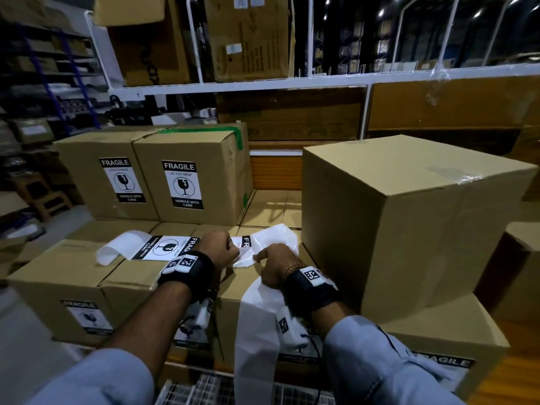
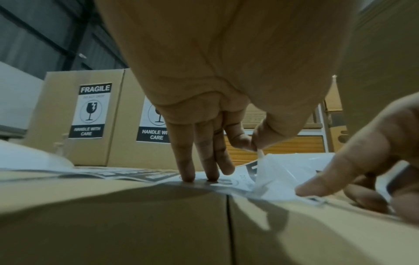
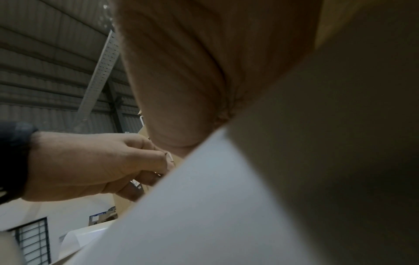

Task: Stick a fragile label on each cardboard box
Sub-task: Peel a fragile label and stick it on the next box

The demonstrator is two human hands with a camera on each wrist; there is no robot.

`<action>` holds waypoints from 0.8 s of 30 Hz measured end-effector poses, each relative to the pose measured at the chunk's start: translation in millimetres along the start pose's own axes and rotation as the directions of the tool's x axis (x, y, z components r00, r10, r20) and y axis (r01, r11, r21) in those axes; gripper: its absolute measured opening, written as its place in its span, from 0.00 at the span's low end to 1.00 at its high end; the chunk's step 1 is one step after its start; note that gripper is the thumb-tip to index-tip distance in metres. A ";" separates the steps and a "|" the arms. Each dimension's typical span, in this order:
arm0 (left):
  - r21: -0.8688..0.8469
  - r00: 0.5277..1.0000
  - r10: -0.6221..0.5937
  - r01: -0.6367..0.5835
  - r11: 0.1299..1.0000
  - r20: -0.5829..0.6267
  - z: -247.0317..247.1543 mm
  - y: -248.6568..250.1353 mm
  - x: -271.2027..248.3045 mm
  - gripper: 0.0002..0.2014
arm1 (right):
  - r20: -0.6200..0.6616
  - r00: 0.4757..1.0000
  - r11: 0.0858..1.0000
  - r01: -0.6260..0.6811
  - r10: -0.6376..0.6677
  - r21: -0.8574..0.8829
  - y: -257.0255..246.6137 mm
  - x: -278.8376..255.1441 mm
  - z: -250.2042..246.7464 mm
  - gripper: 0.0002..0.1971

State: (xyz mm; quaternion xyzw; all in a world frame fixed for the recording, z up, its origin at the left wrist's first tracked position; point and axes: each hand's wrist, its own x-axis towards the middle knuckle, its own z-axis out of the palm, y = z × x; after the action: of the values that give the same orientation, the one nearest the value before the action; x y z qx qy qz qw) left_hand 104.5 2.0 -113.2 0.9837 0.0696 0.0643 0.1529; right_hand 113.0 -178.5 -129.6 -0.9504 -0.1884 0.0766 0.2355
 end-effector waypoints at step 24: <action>0.032 0.996 0.072 -0.071 0.997 -0.048 7.7 -14.4 -6.6 0.06 | -0.134 0.985 0.958 0.066 -0.107 -0.280 -1.2 5.0 18.6 0.24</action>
State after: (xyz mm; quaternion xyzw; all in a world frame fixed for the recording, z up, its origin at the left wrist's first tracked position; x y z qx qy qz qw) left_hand 97.5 12.3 -125.6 0.9859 0.0390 0.0926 0.1338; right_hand 112.9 -167.8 -145.6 -0.9677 -0.2206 -0.0311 0.1180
